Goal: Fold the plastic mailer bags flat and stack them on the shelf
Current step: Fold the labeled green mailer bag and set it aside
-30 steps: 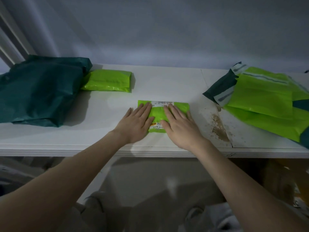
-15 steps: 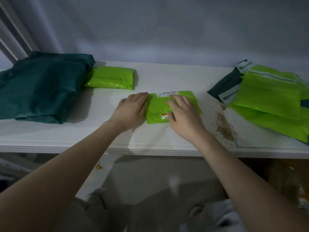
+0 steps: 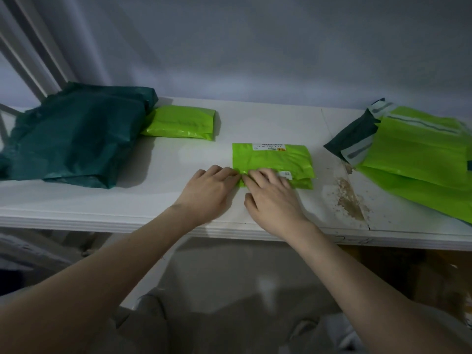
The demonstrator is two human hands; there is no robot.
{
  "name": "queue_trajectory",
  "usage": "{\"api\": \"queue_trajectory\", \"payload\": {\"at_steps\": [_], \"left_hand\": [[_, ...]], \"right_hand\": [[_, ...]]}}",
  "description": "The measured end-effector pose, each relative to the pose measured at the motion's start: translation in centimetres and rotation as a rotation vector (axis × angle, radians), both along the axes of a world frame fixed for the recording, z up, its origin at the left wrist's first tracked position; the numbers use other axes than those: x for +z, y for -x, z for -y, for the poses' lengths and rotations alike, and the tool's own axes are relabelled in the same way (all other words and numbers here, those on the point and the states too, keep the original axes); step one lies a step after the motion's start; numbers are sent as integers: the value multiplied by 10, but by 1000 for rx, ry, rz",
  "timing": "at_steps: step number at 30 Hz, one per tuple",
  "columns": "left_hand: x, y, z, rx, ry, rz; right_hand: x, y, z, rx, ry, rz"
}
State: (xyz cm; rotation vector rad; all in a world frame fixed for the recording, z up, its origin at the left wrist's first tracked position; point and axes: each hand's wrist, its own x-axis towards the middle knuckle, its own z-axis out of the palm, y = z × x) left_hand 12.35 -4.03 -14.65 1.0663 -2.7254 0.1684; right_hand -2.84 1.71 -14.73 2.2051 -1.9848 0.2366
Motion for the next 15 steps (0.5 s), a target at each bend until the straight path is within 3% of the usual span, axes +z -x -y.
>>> {"api": "queue_trajectory", "payload": {"at_steps": [15], "left_hand": [[-4,23,-1,65,112,70]], "right_hand": [[-6,-12,1,-145,10,-39]]}}
